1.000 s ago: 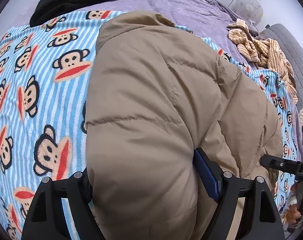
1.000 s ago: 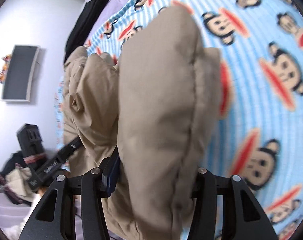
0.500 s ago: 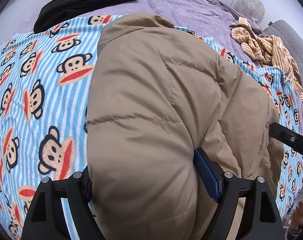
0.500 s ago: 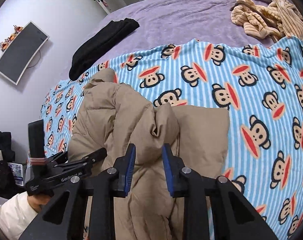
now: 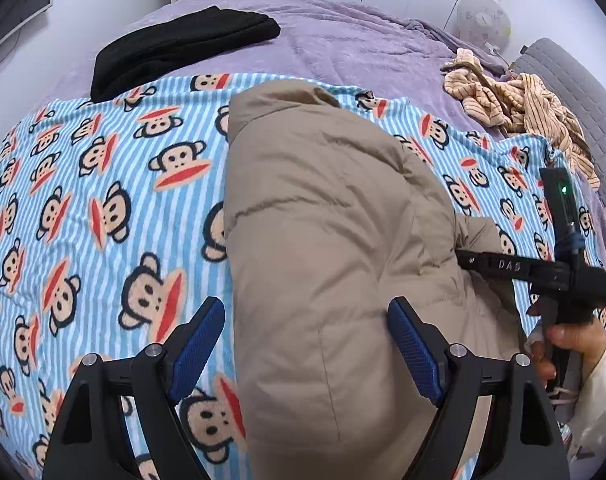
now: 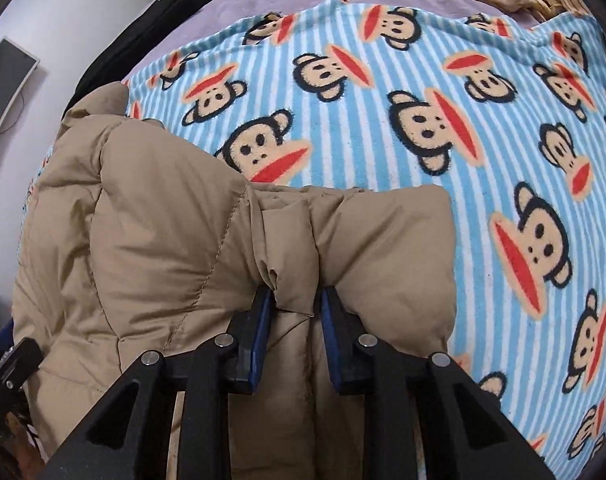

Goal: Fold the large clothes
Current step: 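Open both grippers and pull them back from the folded bundle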

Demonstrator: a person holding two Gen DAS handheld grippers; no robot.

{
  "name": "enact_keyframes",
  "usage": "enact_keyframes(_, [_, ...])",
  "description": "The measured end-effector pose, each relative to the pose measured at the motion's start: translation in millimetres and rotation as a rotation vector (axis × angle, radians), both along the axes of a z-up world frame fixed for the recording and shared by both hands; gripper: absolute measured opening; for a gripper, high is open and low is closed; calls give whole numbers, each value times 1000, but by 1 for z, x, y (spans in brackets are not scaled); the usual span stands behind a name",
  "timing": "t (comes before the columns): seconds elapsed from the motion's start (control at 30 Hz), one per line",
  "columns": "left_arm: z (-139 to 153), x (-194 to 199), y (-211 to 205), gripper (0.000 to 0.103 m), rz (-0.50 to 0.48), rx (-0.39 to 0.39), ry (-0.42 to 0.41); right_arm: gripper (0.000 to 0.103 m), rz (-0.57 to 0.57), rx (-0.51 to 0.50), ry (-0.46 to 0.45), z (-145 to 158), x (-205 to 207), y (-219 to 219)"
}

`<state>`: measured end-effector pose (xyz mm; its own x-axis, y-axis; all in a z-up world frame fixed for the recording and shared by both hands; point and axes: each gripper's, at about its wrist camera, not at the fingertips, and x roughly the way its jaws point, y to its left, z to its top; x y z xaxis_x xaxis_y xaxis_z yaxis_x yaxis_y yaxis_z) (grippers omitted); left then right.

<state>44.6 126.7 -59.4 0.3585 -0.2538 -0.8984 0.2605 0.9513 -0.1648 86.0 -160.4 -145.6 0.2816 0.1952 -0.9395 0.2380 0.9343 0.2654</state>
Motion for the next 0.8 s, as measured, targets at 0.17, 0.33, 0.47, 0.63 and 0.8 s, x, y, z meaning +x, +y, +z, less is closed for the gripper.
enact_keyframes(0.17, [-28, -18, 12, 85, 24, 34, 61, 29, -24, 61, 10, 18, -14, -8])
enact_keyframes(0.33, [-29, -19, 14, 85, 37, 50, 63, 30, 24, 18, -14, 56, -53, 1])
enact_keyframes(0.47, [-20, -22, 11, 85, 29, 84, 61, 30, 49, -5, -12, 74, -98, 15])
enact_keyframes(0.63, [-9, -35, 14, 85, 22, 84, 69, 30, 24, -17, 12, 83, -137, 27])
enact_keyframes(0.8, [-14, -46, 15, 85, 9, 101, 92, 30, -14, -1, 43, 77, -148, 27])
